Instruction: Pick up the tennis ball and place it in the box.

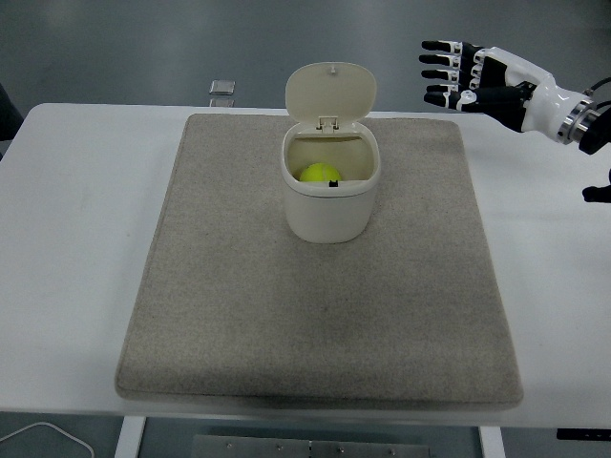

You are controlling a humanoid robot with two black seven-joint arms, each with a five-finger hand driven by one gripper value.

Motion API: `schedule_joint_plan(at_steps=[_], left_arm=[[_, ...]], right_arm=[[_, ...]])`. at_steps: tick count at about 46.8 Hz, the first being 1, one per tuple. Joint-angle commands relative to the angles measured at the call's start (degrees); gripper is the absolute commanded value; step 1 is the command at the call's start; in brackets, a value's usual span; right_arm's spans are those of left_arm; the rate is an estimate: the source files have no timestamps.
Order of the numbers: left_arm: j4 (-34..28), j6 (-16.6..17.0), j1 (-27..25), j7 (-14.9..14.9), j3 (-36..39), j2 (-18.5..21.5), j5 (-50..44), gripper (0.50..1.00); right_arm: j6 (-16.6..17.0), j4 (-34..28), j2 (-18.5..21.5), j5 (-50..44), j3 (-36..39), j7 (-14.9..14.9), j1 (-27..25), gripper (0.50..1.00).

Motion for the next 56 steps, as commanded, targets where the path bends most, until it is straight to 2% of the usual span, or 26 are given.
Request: schedule_joint_plan(at_steps=[1, 14, 20, 24, 32, 41, 56], left_arm=[[0.02, 0.00, 0.01, 0.00, 0.00, 0.00, 0.00, 0.992], [0.02, 0.00, 0.01, 0.00, 0.00, 0.00, 0.00, 0.990], [0.02, 0.00, 0.01, 0.00, 0.00, 0.00, 0.00, 0.992], [0.02, 0.00, 0.01, 0.00, 0.00, 0.00, 0.00, 0.992], [0.02, 0.00, 0.01, 0.00, 0.00, 0.00, 0.00, 0.992], [0.02, 0.00, 0.01, 0.00, 0.00, 0.00, 0.00, 0.992], [-0.06, 0.00, 0.01, 0.00, 0.00, 0.00, 0.00, 0.992]], right_arm=[[-0.05, -0.36, 0.64, 1.18, 3.54, 0.01, -2.17, 0.926], [-1.63, -0.45, 1.08, 1.97, 10.31, -0.17, -7.62, 0.926], [-3.48, -0.63, 1.08, 7.15, 10.84, -0.17, -9.73, 0.926], [-3.57, -1.15, 1.08, 9.62, 10.67, -0.17, -10.70, 0.926], [-3.48, -2.91, 1.08, 13.04, 10.58, -0.87, -10.79, 0.926], [-3.74, -5.46, 2.14, 21.66, 10.49, -6.58, -10.35, 0.926], [-3.74, -5.90, 5.56, 21.57, 11.28, -6.06, -10.18, 0.928]])
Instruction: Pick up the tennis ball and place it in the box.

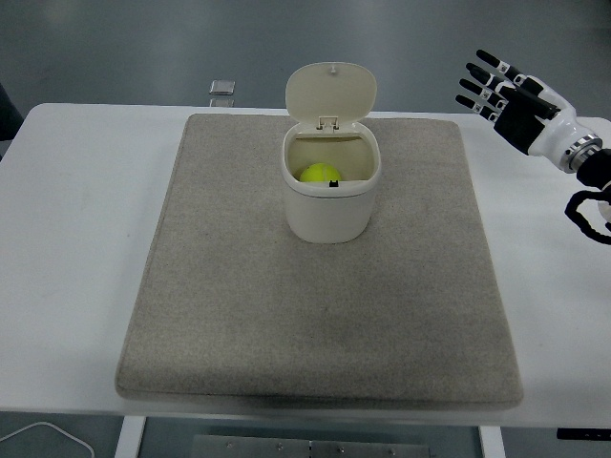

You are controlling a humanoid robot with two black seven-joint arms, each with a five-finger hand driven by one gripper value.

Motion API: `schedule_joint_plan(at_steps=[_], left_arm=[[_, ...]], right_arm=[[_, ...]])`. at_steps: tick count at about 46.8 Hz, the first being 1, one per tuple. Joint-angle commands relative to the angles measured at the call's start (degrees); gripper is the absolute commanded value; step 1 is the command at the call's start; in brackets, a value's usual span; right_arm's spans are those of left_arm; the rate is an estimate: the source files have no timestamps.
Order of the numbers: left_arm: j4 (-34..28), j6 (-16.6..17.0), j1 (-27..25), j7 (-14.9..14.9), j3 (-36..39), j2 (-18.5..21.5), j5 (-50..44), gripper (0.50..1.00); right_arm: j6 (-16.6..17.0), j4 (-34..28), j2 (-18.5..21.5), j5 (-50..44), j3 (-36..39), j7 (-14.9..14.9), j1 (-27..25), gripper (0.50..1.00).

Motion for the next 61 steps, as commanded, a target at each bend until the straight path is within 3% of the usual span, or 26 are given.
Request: schedule_joint_plan(at_steps=[1, 31, 61], left_arm=[[0.03, 0.00, 0.00, 0.00, 0.00, 0.00, 0.00, 0.992], [0.03, 0.00, 0.00, 0.00, 0.00, 0.00, 0.00, 0.990], [-0.06, 0.00, 0.00, 0.00, 0.00, 0.00, 0.00, 0.992]], right_arm=[[0.06, -0.09, 0.91, -0.02, 0.12, 0.06, 0.00, 0.928], [-0.11, -0.53, 5.39, 0.24, 0.12, 0.06, -0.35, 0.928], [0.77, -0.09, 5.83, -0.02, 0.21, 0.06, -0.35, 0.928]])
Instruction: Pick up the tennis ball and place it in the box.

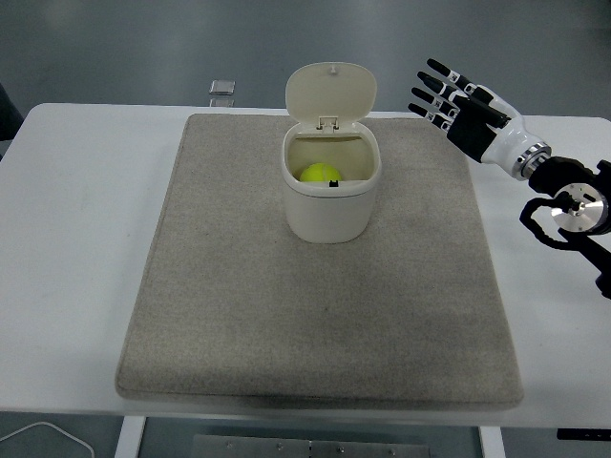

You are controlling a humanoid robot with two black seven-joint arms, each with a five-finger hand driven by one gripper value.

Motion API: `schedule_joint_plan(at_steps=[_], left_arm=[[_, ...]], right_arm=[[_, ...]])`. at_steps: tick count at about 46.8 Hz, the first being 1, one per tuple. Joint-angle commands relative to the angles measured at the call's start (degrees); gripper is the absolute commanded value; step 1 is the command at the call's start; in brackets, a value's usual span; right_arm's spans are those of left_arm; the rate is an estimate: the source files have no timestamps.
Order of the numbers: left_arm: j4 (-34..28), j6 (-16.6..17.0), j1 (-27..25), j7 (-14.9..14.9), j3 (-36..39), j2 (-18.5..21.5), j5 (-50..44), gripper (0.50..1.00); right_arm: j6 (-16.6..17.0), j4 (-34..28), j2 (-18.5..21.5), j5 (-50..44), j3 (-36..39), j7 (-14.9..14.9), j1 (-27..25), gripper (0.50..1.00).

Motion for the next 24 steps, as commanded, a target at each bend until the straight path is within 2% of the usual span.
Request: schedule_joint_plan(at_steps=[1, 8, 24], left_arm=[[-0.06, 0.00, 0.00, 0.00, 0.00, 0.00, 0.00, 0.992], [-0.06, 0.00, 0.00, 0.00, 0.00, 0.00, 0.00, 0.990], [0.03, 0.00, 0.00, 0.00, 0.00, 0.00, 0.00, 0.992]], right_arm=[[0.08, 0.35, 0.01, -0.09, 0.03, 0.03, 0.00, 0.928], [1.31, 0.53, -0.16, -0.09, 0.12, 0.03, 0.00, 0.928], [0.35, -0.26, -0.07, 0.52, 0.12, 0.12, 0.26, 0.928]])
